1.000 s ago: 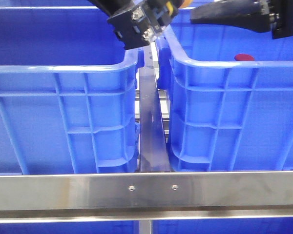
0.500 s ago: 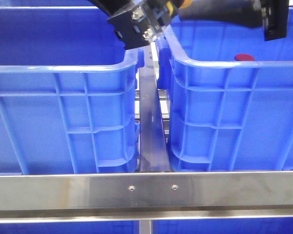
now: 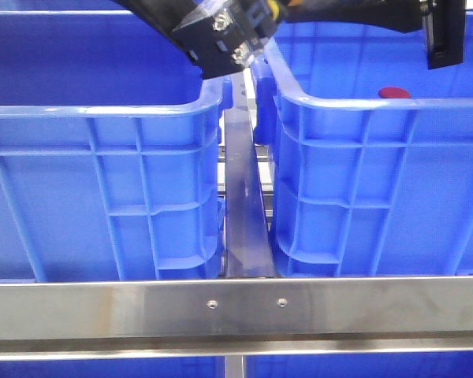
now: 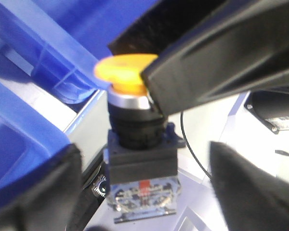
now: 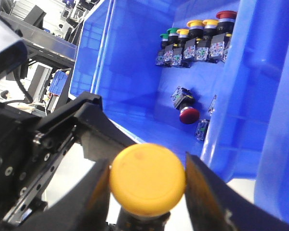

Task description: Pick red and yellow buttons and place in box

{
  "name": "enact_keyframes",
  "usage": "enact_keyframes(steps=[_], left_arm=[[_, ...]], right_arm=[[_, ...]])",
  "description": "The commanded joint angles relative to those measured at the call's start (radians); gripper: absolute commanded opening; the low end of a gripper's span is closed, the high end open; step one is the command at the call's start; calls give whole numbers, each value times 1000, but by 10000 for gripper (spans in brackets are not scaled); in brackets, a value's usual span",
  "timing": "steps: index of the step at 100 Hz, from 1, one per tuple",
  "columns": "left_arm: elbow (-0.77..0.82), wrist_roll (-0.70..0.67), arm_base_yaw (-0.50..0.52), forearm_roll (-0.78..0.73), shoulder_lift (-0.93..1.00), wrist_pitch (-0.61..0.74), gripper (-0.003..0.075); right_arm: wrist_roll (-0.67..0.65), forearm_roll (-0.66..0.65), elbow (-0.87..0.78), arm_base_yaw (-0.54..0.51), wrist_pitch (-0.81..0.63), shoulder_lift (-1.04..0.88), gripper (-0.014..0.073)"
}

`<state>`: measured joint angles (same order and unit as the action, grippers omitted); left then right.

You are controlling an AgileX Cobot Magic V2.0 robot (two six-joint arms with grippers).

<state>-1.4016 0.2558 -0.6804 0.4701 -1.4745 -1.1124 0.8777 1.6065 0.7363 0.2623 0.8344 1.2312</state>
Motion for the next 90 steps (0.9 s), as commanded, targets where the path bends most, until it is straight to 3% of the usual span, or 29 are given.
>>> enact_keyframes(steps=[1, 36, 53, 67, 90], left_arm=[[-25, -1, -7, 46, 41, 25, 565], [-25, -1, -7, 66, 41, -27, 565], [-25, -1, -7, 66, 41, -32, 565], [-25, -1, -7, 66, 41, -32, 565], [-25, -1, -7, 66, 41, -23, 565]], right_arm=[[15, 71, 33, -2, 28, -20, 225], [21, 15, 156, -134, 30, -20, 225], [132, -11, 215, -240, -22, -20, 225], [292, -11, 230, -291, -154, -20, 225], [518, -10, 226, -293, -511, -20, 225]])
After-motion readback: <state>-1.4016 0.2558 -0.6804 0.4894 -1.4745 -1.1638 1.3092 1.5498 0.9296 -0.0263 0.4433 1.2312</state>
